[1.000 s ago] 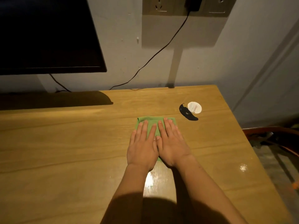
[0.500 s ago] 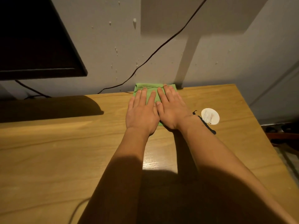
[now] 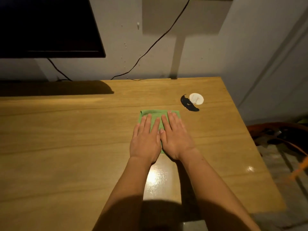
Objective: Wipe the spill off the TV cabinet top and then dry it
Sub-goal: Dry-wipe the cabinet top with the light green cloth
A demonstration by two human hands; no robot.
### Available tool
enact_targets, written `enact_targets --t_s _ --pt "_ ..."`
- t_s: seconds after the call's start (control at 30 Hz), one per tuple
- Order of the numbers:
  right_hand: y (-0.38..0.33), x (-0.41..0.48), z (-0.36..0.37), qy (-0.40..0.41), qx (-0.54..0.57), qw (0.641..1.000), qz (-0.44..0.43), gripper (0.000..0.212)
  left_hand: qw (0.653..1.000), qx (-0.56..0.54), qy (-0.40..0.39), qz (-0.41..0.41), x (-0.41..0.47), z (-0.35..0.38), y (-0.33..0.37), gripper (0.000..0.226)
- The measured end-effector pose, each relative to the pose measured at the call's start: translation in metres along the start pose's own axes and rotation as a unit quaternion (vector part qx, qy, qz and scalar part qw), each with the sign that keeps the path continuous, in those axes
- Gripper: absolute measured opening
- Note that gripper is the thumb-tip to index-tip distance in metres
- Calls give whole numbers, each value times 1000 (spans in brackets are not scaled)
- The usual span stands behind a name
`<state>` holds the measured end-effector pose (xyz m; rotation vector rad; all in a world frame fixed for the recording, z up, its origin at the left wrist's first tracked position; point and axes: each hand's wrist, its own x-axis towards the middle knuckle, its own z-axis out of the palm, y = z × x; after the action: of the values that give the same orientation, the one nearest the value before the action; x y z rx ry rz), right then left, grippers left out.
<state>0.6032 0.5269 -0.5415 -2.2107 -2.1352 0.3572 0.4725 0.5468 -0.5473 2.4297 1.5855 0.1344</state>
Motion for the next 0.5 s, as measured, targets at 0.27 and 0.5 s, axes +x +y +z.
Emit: enact_targets --t_s 0.27,0.5 --pt "1 -168 18 -22 14 1000 -2 61 999 -9 -26 -17 -159 17 63 54" --pt "3 -244 8 -46 -9 999 0 60 998 26 -53 -14 -220 20 99 56"
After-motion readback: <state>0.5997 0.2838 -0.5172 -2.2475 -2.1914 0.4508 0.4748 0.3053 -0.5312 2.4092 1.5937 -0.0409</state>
